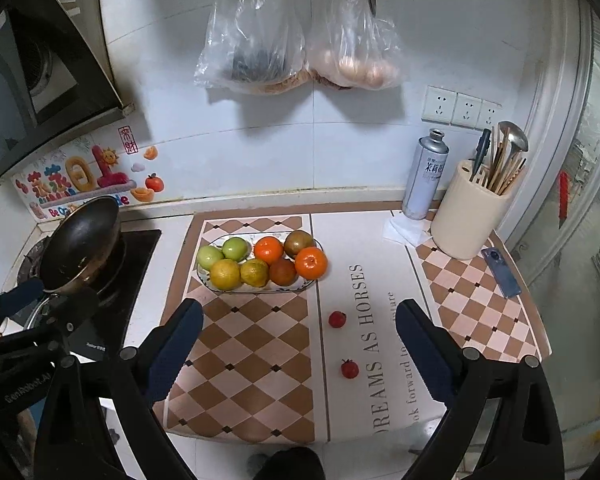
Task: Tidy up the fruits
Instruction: 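Raise both tools away from the plate above the counter, then grasp a red tomato with the left tool while the right tool grasps the other tomato, then carry both tomatoes to the plate and lower them among the fruits, then open both tools to release the tomatoes on the plate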
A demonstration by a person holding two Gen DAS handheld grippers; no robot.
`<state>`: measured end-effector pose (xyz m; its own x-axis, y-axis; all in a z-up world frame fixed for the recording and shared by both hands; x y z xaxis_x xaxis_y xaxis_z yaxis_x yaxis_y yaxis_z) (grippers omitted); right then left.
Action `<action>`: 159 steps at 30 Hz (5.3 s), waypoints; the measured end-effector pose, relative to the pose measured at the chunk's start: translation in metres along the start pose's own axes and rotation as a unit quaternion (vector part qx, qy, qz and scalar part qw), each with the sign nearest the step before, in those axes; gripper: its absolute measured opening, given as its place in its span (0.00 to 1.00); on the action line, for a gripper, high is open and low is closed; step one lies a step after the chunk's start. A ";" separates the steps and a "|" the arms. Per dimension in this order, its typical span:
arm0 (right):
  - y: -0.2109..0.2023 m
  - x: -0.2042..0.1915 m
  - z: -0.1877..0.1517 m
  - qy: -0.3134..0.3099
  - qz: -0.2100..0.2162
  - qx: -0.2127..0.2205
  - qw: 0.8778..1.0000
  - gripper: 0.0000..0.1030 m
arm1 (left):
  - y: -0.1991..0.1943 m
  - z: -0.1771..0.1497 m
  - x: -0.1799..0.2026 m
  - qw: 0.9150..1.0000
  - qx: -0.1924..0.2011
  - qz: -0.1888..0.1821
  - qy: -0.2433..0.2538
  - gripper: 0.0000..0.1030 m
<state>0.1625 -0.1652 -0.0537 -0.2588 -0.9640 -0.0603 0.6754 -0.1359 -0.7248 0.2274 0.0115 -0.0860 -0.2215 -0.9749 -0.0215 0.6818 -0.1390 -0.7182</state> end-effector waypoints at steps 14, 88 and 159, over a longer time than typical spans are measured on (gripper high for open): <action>0.060 0.047 -0.014 0.071 0.056 -0.066 0.994 0.96 | 0.039 -0.008 0.012 0.999 -0.042 0.026 -0.001 1.00; 0.293 0.204 -0.106 0.076 0.087 -0.238 0.964 0.32 | 0.254 -0.092 0.237 0.937 -0.317 -0.118 0.092 0.26; 0.357 -0.019 -0.037 0.013 0.112 -0.199 0.973 0.89 | 0.339 -0.017 -0.050 0.935 -0.291 -0.047 -0.199 0.38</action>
<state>0.3837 -0.1873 -0.3367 -0.1569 -0.9523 -0.2616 0.3975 0.1816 -0.8995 0.4575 0.0163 -0.3406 0.0943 -0.9669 0.2373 0.1519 -0.2216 -0.9632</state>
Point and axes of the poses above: each gripper's, at about its wrist camera, not at the fingertips, and y roughly the way its jaws point, x to its right, z to its top, the point moved 6 cm from there along y, roughly the way its jaws point, and after that the axes turned 5 degrees about y, right-handed, at the moved point
